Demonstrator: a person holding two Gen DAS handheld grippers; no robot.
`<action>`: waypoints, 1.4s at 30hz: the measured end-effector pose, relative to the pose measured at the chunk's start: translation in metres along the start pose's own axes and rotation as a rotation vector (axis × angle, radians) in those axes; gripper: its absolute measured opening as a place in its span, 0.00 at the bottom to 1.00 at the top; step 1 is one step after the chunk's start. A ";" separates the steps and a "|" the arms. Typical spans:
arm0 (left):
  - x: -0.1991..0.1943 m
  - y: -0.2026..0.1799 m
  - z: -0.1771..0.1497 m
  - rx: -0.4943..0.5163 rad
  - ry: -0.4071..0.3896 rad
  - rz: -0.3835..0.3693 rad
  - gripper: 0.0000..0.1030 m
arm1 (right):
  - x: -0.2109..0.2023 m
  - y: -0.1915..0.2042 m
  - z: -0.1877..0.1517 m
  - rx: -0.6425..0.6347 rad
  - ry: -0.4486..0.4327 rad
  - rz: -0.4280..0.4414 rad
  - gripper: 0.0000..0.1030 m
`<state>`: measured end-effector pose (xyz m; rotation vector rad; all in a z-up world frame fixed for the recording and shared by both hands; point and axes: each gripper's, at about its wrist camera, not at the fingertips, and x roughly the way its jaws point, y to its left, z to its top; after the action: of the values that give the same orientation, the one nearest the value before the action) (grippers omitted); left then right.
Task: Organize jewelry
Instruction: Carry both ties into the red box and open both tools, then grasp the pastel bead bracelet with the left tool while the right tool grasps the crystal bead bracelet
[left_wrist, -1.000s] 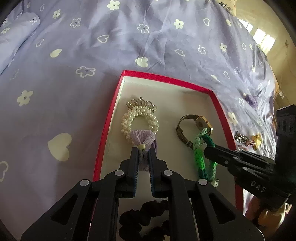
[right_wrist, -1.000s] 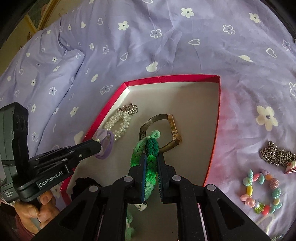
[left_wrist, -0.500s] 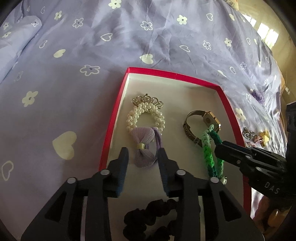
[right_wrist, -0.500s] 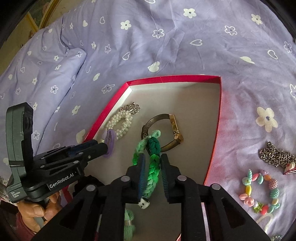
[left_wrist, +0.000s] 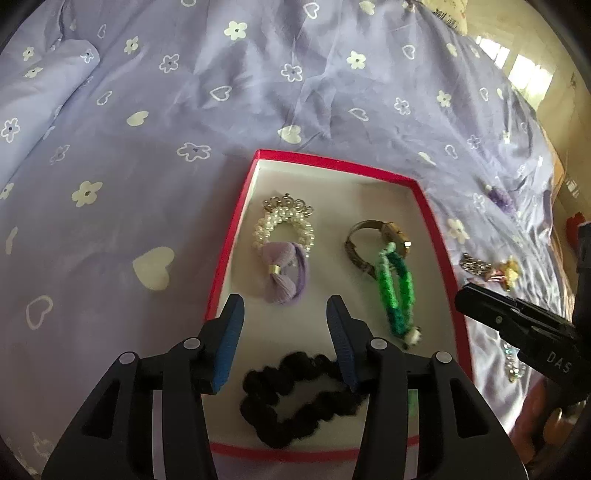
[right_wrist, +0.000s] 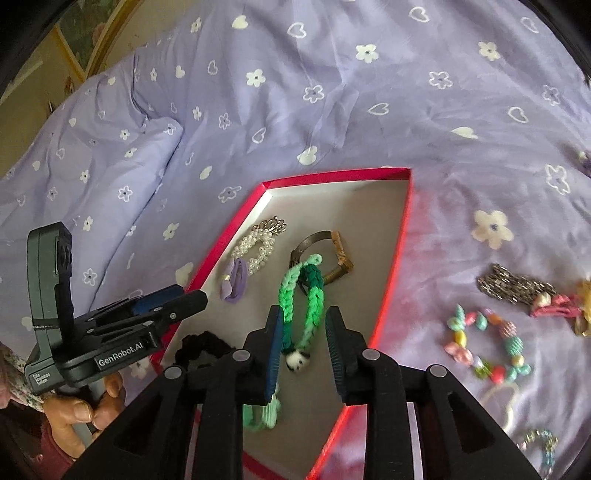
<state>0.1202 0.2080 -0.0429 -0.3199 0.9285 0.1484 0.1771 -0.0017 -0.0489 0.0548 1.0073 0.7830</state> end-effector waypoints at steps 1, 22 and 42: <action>-0.003 -0.002 -0.001 -0.001 -0.003 -0.004 0.44 | -0.005 -0.002 -0.002 0.005 -0.005 -0.001 0.26; -0.028 -0.073 -0.028 0.075 -0.001 -0.109 0.47 | -0.093 -0.080 -0.053 0.180 -0.103 -0.099 0.31; -0.022 -0.156 -0.028 0.221 0.019 -0.195 0.47 | -0.124 -0.141 -0.094 0.252 -0.094 -0.222 0.35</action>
<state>0.1264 0.0513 -0.0082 -0.2054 0.9177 -0.1360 0.1477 -0.2088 -0.0634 0.1920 0.9984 0.4443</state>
